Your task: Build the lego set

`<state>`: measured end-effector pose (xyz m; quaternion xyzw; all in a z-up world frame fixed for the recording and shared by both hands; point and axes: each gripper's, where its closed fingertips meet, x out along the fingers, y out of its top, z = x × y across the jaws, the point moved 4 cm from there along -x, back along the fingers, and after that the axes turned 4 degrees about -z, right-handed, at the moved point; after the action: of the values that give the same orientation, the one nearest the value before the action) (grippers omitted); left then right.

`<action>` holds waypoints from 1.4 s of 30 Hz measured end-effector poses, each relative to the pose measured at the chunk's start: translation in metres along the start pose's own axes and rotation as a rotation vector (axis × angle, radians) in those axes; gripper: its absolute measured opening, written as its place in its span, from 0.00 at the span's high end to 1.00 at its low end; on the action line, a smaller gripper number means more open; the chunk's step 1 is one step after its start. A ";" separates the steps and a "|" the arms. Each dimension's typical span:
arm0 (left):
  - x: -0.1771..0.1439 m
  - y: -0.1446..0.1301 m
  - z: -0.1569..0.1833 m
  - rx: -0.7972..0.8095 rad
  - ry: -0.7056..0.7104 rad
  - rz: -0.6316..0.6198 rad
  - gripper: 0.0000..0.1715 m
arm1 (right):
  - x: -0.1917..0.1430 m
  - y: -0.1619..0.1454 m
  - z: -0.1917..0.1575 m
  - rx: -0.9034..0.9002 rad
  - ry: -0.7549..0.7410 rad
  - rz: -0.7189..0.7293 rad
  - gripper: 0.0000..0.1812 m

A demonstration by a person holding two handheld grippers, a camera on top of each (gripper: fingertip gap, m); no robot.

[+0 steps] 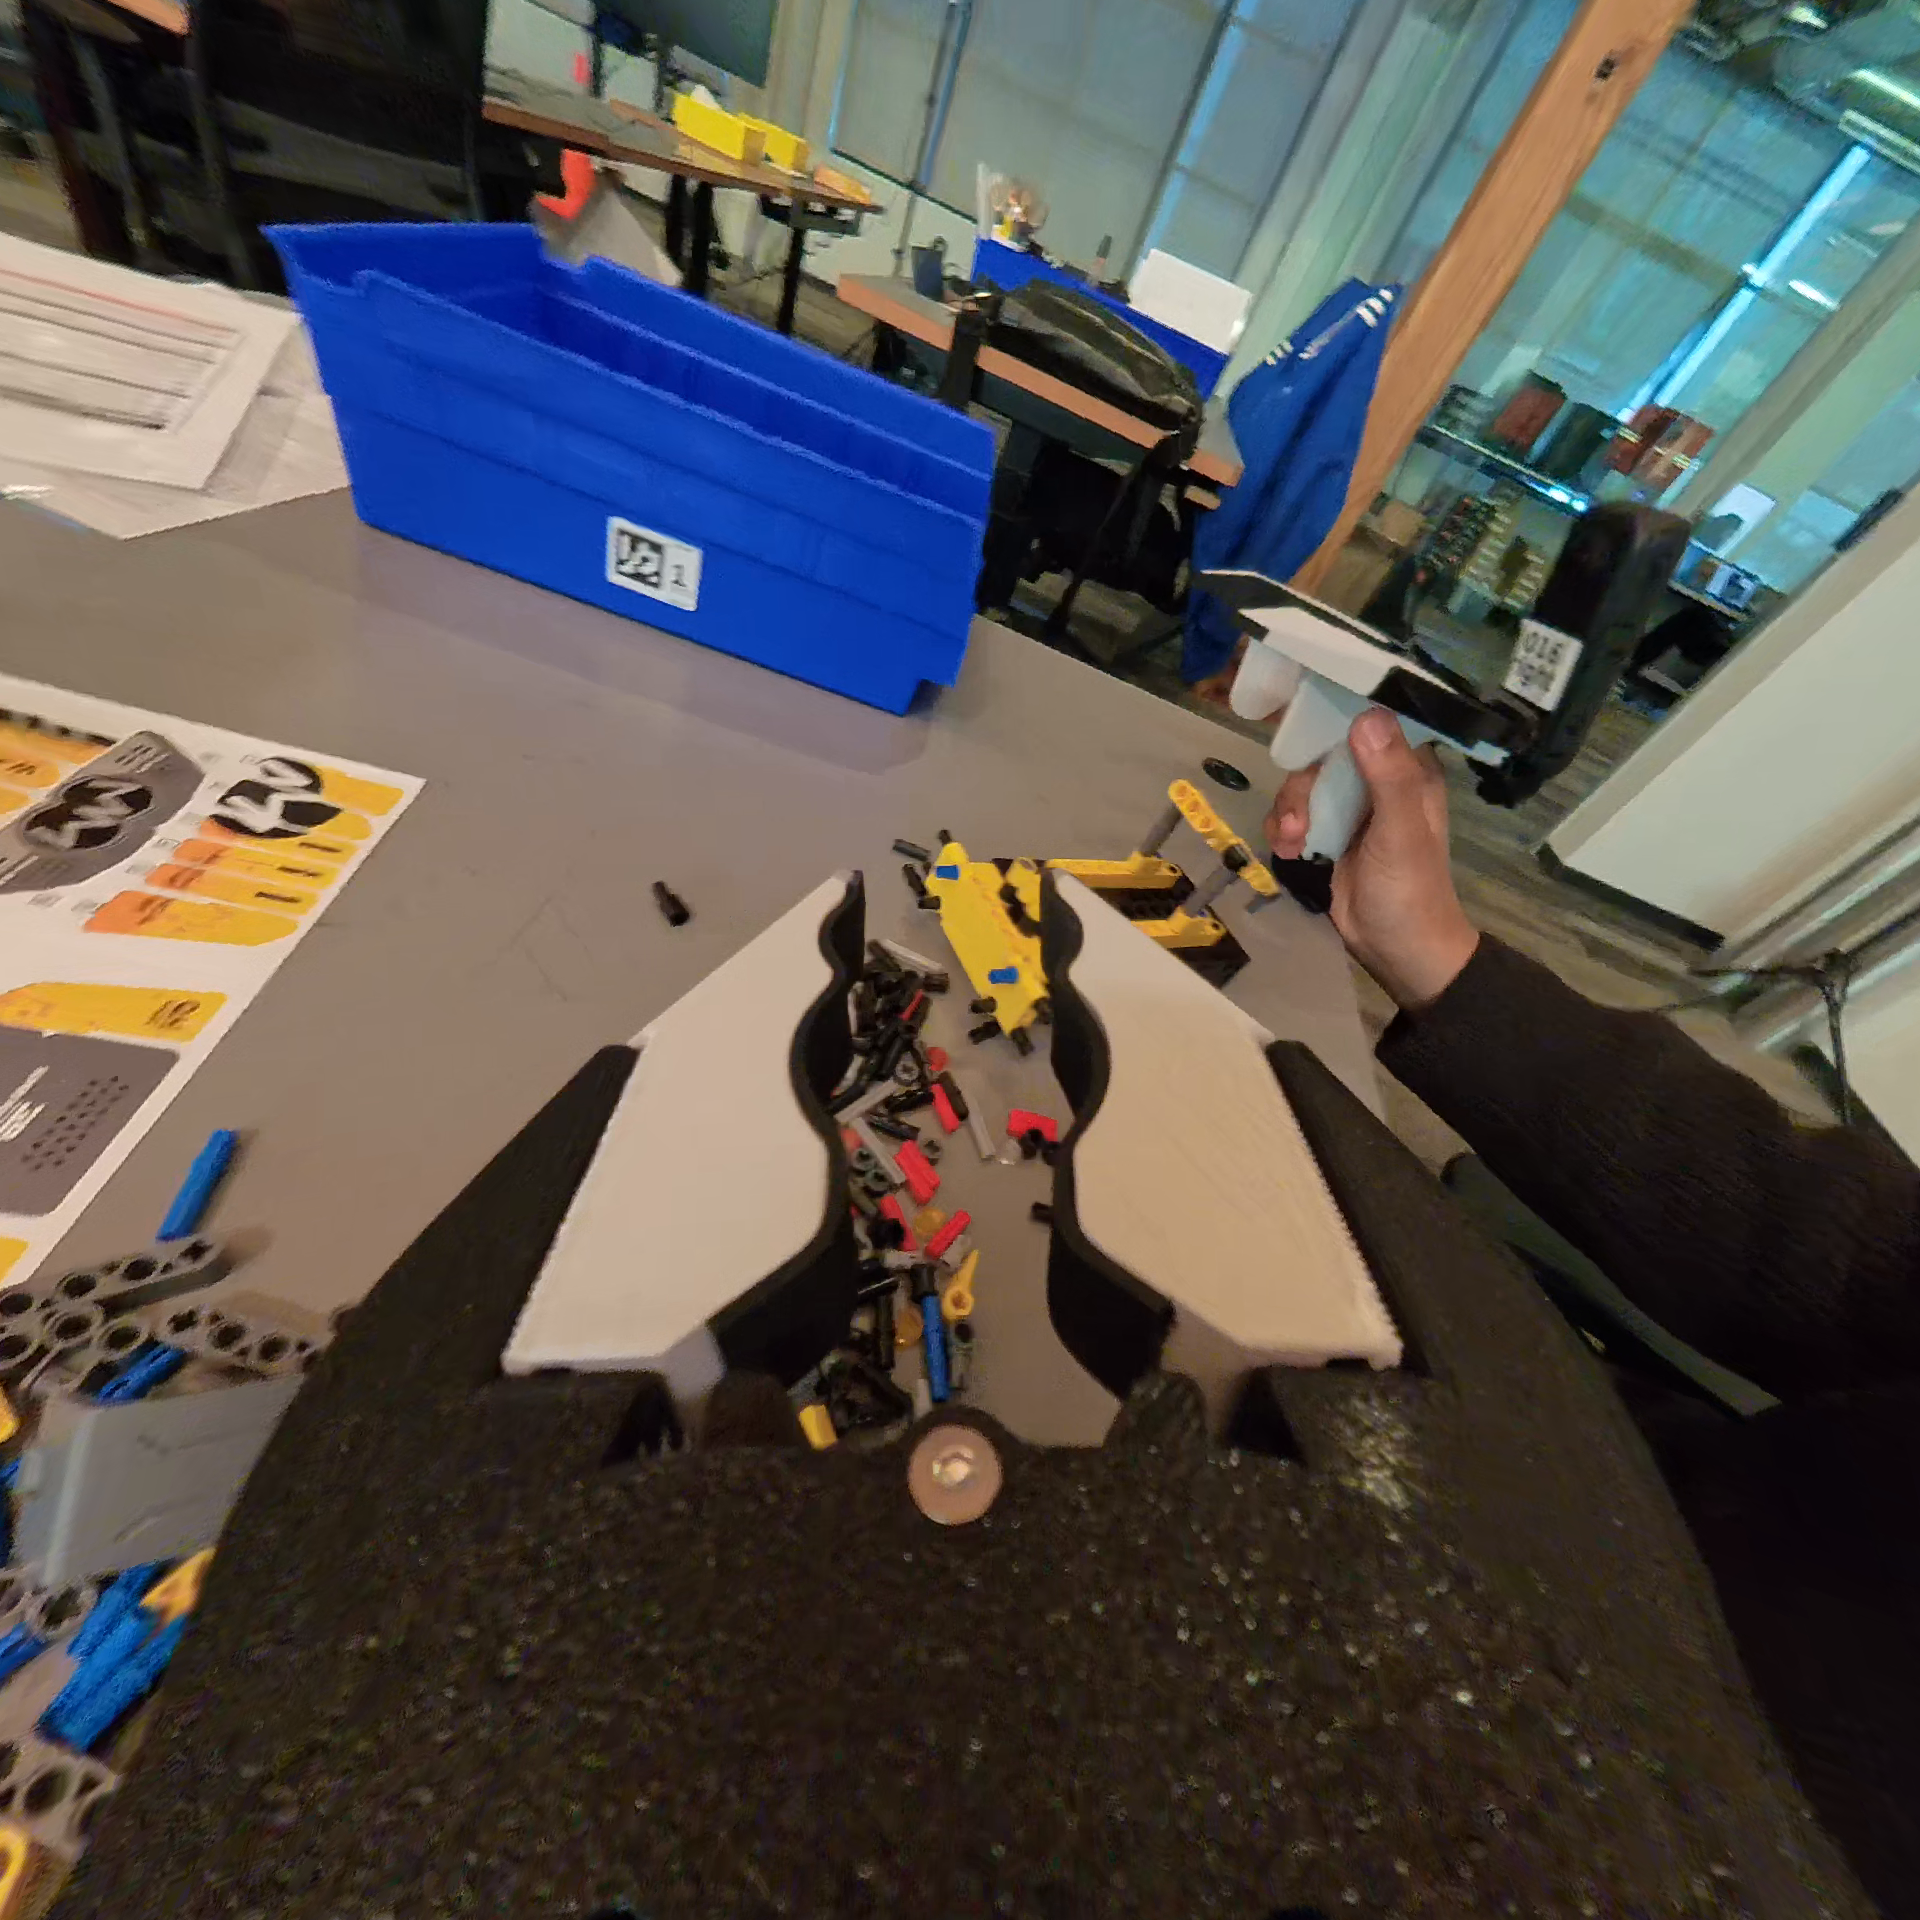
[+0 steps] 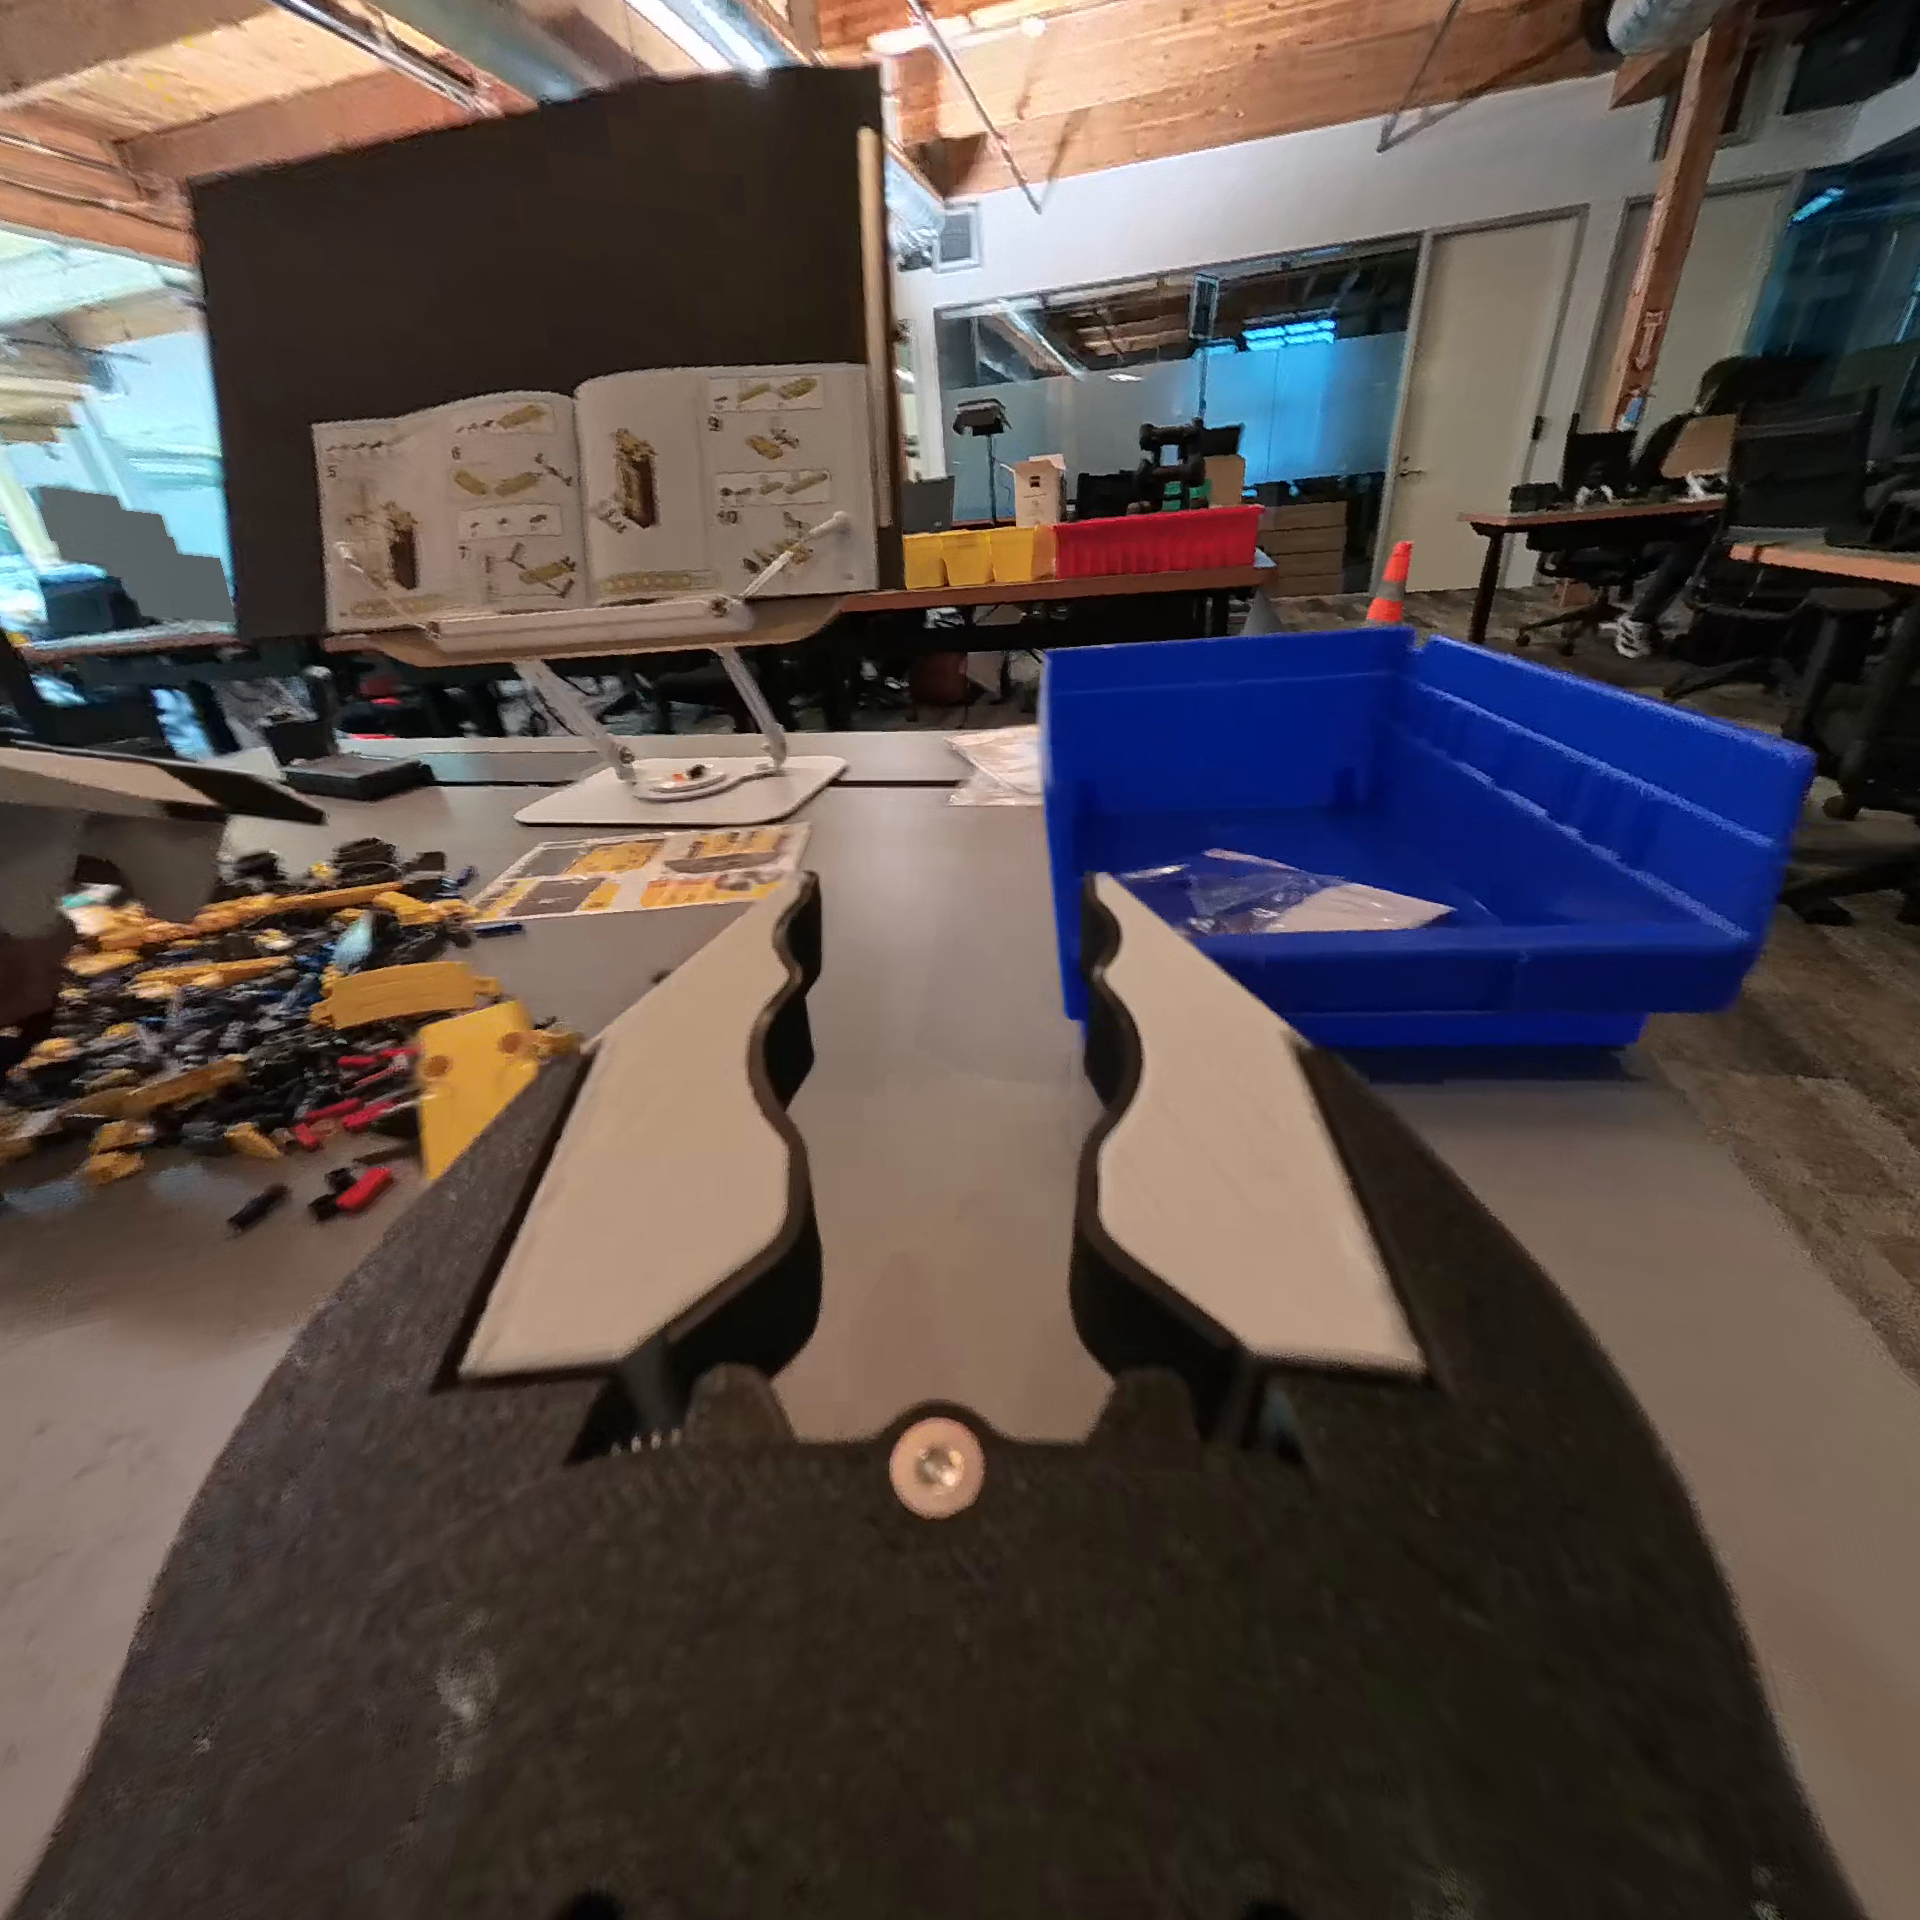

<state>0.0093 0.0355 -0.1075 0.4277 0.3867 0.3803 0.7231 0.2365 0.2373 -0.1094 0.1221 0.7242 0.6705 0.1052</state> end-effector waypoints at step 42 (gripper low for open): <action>0.136 -0.038 0.034 0.306 0.136 -0.434 0.88 | -0.043 -0.068 -0.083 0.003 0.155 -0.506 1.00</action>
<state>0.1037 0.1317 -0.1625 0.4126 0.5702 0.1813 0.6869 0.2488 0.1402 -0.1712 -0.1145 0.7385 0.6291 0.2138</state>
